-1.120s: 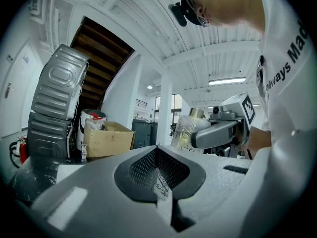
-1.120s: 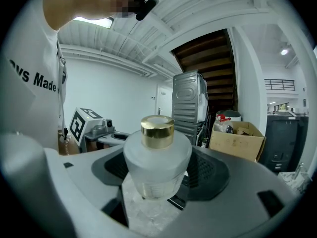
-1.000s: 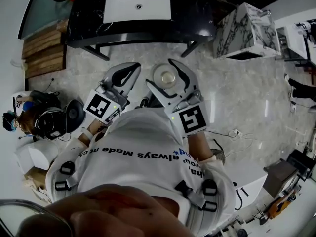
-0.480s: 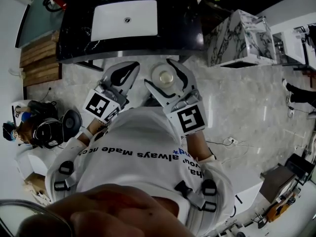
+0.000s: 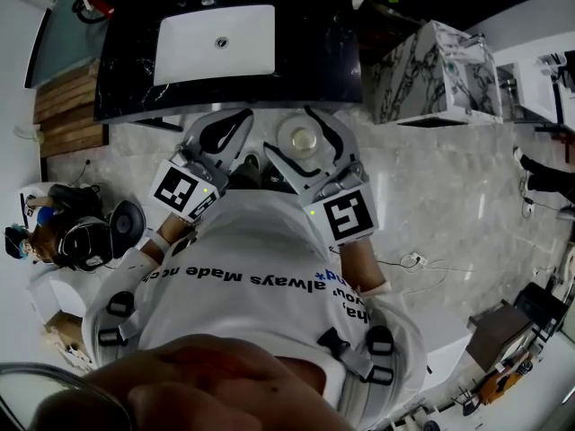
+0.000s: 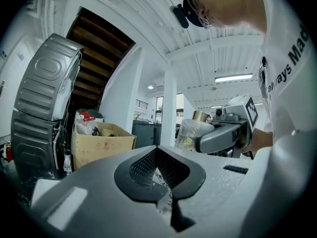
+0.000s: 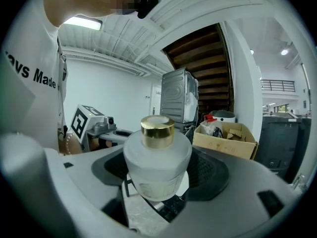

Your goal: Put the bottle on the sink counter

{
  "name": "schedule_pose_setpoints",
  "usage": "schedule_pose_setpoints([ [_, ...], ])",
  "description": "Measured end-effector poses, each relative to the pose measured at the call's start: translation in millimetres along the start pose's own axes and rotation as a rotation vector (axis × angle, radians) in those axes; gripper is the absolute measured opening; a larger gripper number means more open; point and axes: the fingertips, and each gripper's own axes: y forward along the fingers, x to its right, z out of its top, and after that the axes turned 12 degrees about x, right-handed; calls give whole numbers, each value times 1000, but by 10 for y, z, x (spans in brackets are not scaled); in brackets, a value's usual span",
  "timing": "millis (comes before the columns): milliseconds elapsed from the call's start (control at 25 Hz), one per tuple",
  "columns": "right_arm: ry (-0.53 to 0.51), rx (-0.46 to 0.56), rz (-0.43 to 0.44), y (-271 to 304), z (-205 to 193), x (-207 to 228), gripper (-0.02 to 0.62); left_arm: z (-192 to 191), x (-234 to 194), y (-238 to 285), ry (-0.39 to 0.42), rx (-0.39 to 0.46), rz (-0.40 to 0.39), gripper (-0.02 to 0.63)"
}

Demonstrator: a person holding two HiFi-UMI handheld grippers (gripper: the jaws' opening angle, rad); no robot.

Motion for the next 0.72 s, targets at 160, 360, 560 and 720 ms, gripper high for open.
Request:
schedule_pose_setpoints([
  [160, 16, -11, 2, 97, -77, 100, 331, -89, -124, 72, -14, -14, 8, 3],
  [360, 16, -23, -4, 256, -133, 271, 331, -163, -312, 224, -26, -17, 1, 3],
  [560, 4, -34, -12, 537, -160, 511, 331, -192, -624, 445, -31, -13, -15, 3],
  [720, -6, -37, -25, 828, -173, 766, 331, -191, -927, 658, -26, -16, -30, 3],
])
